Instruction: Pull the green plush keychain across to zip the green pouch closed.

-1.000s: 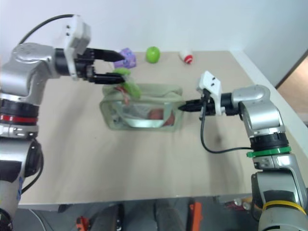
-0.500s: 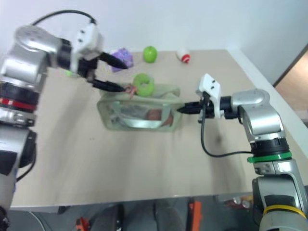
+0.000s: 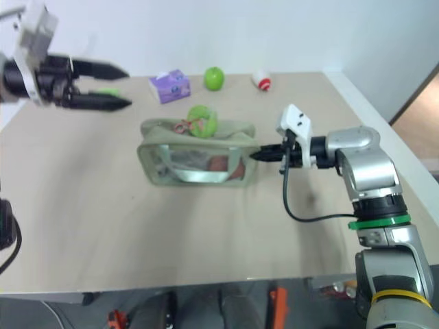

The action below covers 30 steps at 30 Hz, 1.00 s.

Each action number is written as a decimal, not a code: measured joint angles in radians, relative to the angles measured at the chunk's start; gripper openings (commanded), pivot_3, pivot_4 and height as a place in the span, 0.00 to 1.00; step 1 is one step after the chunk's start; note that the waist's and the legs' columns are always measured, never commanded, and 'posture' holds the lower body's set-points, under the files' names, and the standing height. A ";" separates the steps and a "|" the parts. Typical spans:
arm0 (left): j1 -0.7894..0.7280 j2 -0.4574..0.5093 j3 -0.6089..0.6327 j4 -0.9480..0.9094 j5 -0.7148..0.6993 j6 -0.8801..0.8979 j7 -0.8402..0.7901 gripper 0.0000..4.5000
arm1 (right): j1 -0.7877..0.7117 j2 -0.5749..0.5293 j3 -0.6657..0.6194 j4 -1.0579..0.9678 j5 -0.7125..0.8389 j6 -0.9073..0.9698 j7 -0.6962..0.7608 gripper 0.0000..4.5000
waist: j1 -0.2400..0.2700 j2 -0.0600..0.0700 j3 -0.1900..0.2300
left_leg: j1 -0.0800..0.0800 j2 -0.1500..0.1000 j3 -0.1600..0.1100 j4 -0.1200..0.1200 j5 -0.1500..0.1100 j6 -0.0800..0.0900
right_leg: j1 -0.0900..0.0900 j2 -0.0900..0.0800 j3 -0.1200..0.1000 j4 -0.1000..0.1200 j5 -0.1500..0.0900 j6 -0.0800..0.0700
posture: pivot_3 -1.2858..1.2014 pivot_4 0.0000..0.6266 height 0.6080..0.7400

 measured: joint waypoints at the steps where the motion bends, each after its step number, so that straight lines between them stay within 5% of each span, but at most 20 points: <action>1: 0.018 0.000 0.000 -0.005 -0.005 0.008 0.003 0.84 | 0.000 0.000 0.000 0.001 0.000 -0.001 0.000 0.00 | 0.000 0.000 0.000 | 0.000 0.000 0.000 0.000 0.000 0.000 | 0.000 0.000 0.000 0.000 0.000 0.000 | 0.52 0.24 1.00; 20: 0.309 -0.052 -0.007 -0.156 -0.092 0.053 0.174 0.84 | 0.000 -0.009 0.001 0.002 0.001 -0.002 0.005 0.00 | 0.001 0.000 0.000 | 0.000 0.000 0.001 0.001 0.000 0.000 | 0.000 0.000 0.000 0.000 0.000 -0.001 | 0.52 0.24 1.00; 30: 0.268 -0.137 -0.014 -0.115 -0.081 0.000 0.266 0.14 | 0.002 -0.016 0.001 0.001 0.002 -0.003 0.005 0.00 | 0.006 -0.001 0.000 | -0.001 -0.001 0.001 0.001 0.000 0.000 | 0.000 -0.001 0.000 -0.001 0.000 -0.001 | 0.52 0.24 1.00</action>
